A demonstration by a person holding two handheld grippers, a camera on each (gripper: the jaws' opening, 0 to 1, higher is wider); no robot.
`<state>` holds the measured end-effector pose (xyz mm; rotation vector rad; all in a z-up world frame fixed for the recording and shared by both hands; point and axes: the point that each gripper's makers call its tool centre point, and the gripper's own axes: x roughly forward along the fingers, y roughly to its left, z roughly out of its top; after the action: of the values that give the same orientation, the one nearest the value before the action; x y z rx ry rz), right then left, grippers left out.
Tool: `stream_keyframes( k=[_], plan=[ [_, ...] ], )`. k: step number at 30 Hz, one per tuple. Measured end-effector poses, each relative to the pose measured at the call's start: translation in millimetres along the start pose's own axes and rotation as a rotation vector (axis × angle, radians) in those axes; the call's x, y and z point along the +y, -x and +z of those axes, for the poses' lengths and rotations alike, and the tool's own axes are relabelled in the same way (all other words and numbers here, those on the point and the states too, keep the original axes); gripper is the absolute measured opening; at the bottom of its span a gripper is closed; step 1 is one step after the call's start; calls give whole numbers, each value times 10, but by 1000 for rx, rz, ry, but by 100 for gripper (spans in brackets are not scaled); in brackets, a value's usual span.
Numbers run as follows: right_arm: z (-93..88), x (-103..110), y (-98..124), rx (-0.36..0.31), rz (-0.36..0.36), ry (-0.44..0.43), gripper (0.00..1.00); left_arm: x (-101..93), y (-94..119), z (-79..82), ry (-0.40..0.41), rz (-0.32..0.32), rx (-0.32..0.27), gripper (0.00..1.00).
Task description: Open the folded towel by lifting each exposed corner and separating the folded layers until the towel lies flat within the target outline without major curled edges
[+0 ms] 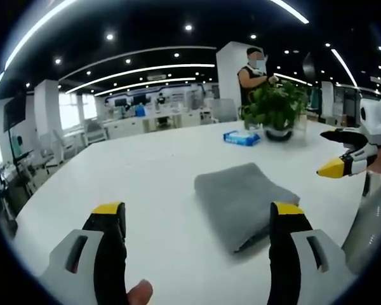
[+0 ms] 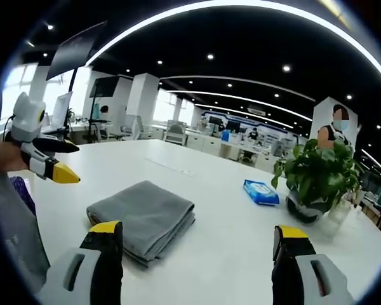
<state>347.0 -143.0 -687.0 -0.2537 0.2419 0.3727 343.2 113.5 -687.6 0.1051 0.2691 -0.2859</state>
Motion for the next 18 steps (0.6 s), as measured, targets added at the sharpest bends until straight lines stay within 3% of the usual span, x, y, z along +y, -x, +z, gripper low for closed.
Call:
stream_keyframes(
  k=[10,18],
  plan=[
    [48,-30,10,-15,-9,-5,98,-42,-4,1,-19,-15,2,93],
    [104,-93,23,-34,-36,2,97,-233,-15,1,-53,-100,11,81]
  ],
)
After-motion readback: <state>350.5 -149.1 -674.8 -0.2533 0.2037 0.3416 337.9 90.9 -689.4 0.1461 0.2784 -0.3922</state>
